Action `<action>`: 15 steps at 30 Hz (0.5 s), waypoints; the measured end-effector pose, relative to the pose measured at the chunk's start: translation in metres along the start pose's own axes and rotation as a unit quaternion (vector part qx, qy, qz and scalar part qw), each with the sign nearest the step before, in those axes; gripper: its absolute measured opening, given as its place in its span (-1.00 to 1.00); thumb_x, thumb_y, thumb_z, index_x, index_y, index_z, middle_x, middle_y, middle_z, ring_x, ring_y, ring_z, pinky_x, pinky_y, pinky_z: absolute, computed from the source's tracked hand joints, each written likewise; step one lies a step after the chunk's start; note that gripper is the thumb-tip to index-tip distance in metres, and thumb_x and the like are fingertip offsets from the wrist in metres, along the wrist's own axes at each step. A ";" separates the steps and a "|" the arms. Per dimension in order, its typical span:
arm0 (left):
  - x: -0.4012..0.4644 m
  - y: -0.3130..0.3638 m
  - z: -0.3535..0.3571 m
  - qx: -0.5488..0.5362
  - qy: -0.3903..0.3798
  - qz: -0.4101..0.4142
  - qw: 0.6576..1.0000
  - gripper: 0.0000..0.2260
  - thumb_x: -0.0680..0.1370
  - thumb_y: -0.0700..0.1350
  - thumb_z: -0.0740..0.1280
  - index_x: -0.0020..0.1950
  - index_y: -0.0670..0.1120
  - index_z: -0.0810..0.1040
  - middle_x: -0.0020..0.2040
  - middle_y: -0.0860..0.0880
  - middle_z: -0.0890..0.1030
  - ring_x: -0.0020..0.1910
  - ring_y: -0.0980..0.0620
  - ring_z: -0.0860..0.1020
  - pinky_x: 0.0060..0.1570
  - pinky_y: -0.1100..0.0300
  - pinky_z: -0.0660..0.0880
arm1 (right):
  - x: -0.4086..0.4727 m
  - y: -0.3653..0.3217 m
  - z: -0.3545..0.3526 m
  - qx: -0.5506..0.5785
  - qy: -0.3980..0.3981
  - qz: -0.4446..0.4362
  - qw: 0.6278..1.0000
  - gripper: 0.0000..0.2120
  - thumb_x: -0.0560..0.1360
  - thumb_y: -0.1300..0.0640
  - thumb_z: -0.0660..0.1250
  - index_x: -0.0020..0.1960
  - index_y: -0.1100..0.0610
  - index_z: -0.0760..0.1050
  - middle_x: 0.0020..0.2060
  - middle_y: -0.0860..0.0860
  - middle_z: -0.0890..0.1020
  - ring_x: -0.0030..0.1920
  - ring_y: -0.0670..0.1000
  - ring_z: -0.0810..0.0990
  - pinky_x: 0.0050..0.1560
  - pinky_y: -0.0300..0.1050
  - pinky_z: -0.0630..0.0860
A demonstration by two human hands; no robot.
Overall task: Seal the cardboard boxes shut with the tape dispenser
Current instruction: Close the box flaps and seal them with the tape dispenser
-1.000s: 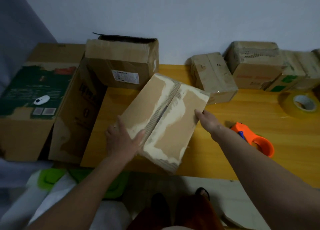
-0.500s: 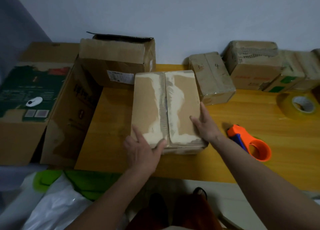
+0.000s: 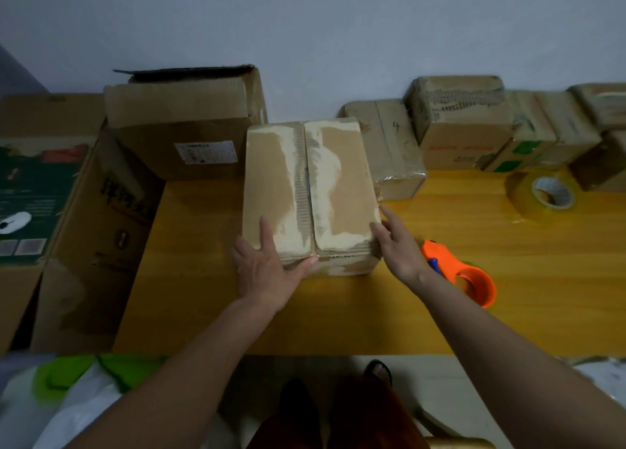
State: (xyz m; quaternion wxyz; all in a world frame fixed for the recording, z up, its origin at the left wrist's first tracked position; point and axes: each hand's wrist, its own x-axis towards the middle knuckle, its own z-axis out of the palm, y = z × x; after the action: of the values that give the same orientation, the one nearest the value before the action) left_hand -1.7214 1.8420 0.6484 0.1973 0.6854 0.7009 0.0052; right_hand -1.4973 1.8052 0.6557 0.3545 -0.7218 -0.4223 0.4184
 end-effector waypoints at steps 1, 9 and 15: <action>-0.002 0.001 0.000 -0.005 -0.002 -0.002 1.000 0.06 0.11 0.62 -0.06 0.49 0.20 -0.33 0.48 -0.19 -0.06 0.46 -0.30 0.05 0.26 -0.16 0.37 | -0.004 0.009 -0.004 -0.027 0.030 0.019 0.999 -0.54 0.65 0.09 0.12 0.51 0.15 0.18 0.41 0.13 0.38 0.41 0.12 0.33 0.38 -0.02 0.27; -0.021 0.017 0.006 0.133 0.077 0.153 0.976 -0.22 0.52 0.38 -0.10 0.50 0.01 -0.42 0.48 -0.18 -0.46 0.46 -0.14 -0.46 0.44 -0.09 -0.37 | -0.043 0.089 -0.038 -0.340 0.193 0.251 0.886 -0.46 0.52 0.05 0.33 0.28 0.42 0.26 0.24 0.34 0.41 0.27 0.31 0.36 0.28 0.08 0.23; -0.040 0.020 0.021 0.215 0.018 0.306 0.927 -0.13 0.57 0.16 0.20 0.49 -0.01 -0.48 0.50 -0.05 -0.47 0.46 -0.07 -0.47 0.45 -0.05 -0.38 | -0.045 0.110 -0.044 -0.315 0.130 0.227 0.912 -0.69 0.53 0.10 0.34 0.15 0.30 0.48 0.09 0.28 0.60 0.15 0.26 0.55 0.19 0.05 0.37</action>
State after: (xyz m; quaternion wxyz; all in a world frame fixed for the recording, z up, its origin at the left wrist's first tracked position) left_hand -1.6972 1.7991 0.6454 0.0214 0.8924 0.4448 -0.0732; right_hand -1.4361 1.7144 0.5919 0.0559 -0.9204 -0.3068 0.2357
